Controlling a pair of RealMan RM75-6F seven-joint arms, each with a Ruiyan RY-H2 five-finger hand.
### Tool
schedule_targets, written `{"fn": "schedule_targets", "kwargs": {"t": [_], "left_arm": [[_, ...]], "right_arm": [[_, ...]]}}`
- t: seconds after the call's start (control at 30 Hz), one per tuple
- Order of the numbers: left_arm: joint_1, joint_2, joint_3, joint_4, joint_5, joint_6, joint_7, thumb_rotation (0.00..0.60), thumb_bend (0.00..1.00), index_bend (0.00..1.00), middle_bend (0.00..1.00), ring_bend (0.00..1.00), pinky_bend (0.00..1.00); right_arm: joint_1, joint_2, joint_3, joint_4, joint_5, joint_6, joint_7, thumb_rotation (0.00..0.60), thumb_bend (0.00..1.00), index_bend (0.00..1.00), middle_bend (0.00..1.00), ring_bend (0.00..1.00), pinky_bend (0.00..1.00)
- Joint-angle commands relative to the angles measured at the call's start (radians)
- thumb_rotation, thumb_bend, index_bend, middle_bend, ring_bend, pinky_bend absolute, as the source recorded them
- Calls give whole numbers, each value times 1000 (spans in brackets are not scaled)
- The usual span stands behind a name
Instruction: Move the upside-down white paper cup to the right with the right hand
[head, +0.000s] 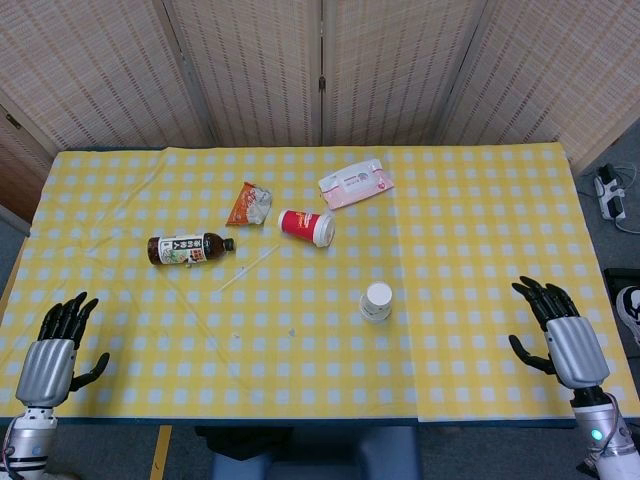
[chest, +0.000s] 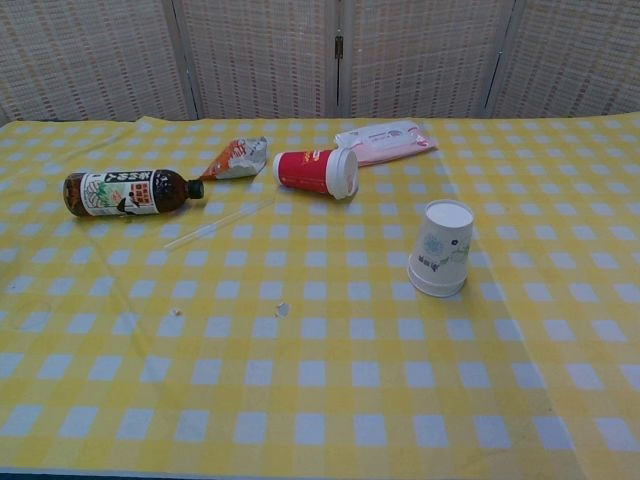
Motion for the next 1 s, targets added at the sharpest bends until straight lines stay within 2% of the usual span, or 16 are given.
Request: {"fn": "schedule_targets", "kwargs": {"t": [0.03,0.4,0.6,0.8,1.0], "left_arm": [[-3,-8,-4,11,1,3,-6,600,380,33,0,0,0],[-5,-10,-3,21,2,5,-14,600,379,33,0,0,0],[-7,-6,-2,16,4,3,-13,600,380,33,0,0,0],[-6,-2,2,8,1,-1,-10,600,379,33,0,0,0],[2,8,7,1,-2,4,-11,600,379,33,0,0,0]], "right_arm": [[-3,-3,5,1,-3,-1,-5,600,389,150,120,165,107],[-16,-4,23,-3,-18,-7,-2,600,388,150,120,165,107],[8,1,31,-11,-29,-55,-7,600,388,150,120,163,108],[108,18,60,-55,-33,-201,-32,600,388,152,110,148,107],[250,32,99,-118,33,-443,-79,600,389,157,89,118,95]]}}
